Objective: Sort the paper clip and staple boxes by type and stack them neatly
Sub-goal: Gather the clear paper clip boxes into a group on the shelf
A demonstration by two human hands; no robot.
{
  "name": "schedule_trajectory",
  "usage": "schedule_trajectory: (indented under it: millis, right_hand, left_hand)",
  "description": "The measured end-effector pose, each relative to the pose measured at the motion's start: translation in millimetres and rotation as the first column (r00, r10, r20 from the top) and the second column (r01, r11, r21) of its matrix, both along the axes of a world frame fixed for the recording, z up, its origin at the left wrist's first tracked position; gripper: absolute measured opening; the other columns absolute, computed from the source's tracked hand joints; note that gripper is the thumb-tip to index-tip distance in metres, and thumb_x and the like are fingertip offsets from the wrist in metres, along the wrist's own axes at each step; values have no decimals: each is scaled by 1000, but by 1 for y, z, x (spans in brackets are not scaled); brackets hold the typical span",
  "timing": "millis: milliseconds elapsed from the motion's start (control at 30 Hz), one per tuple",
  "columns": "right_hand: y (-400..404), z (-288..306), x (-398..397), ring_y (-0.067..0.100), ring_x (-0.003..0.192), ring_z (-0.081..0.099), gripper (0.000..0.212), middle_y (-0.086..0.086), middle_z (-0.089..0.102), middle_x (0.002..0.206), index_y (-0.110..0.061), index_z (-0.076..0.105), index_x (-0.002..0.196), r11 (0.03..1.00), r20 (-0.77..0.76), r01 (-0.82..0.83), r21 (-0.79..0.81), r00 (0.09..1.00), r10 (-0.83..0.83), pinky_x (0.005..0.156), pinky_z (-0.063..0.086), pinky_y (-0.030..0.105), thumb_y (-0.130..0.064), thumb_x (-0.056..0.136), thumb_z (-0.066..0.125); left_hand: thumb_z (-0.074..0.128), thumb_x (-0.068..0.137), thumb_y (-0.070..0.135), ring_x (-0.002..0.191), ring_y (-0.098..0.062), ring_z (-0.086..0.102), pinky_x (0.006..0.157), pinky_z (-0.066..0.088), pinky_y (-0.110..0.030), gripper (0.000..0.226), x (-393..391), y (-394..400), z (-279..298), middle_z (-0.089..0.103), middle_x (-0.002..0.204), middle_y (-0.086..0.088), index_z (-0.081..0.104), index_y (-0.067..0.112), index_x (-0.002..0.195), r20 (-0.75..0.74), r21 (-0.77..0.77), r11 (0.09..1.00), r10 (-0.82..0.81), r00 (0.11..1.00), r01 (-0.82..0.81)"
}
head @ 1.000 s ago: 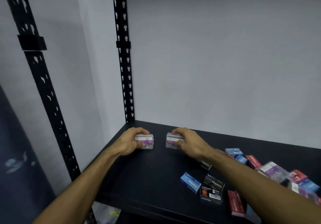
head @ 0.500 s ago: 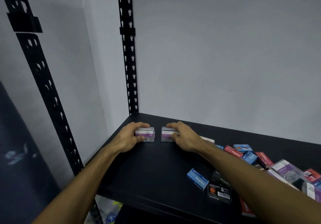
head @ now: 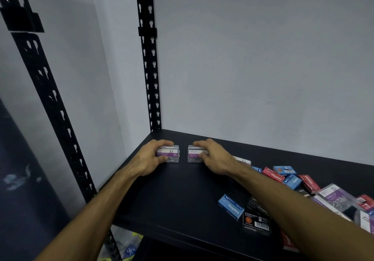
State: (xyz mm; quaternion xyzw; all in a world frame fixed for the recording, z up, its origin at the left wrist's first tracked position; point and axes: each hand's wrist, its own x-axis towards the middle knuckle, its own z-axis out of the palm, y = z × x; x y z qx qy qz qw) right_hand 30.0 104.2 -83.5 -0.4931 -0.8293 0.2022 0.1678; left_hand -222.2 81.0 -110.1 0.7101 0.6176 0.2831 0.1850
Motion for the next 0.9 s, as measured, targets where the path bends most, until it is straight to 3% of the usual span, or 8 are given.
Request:
schedule_trajectory:
  millis: [367, 533, 733, 900]
  right_hand:
    - [-12, 1, 4, 20, 138, 37, 60, 3, 37, 152, -23, 28, 155, 999, -57, 38, 25, 998, -37, 116, 29, 33, -21, 100, 52]
    - [-23, 11, 26, 20, 135, 41, 57, 3, 42, 148, -22, 34, 152, 997, -68, 58, 59, 996, -54, 113, 31, 30, -25, 99, 54]
    - [-44, 27, 73, 18, 127, 50, 48, 3, 49, 141, -22, 45, 145, 989, -57, 121, 89, 992, -117, 109, 39, 34, -28, 98, 53]
    - [-67, 47, 113, 17, 125, 52, 40, 3, 53, 138, -19, 53, 139, 979, -87, 173, 105, 983, -164, 107, 41, 33, -27, 99, 54]
  left_hand:
    - [74, 85, 24, 111, -9, 58, 103, 49, -36, 66, -5, -3, -4, 54, 124, 5, 44, 46, 139, 73, -11, 1000, 19, 997, -19]
    - [74, 85, 29, 120, -13, 54, 106, 44, -35, 67, 1, -9, -1, 50, 133, 3, 41, 37, 143, 90, 32, 997, 65, 994, -68]
    - [73, 86, 30, 129, -20, 47, 106, 36, -30, 65, 28, -18, 28, 47, 139, -5, 44, 27, 144, 23, 195, 975, 102, 995, -105]
    - [71, 87, 36, 126, -13, 49, 107, 38, -33, 55, 70, -25, 53, 51, 136, 3, 50, 32, 138, 55, 275, 960, 39, 998, -53]
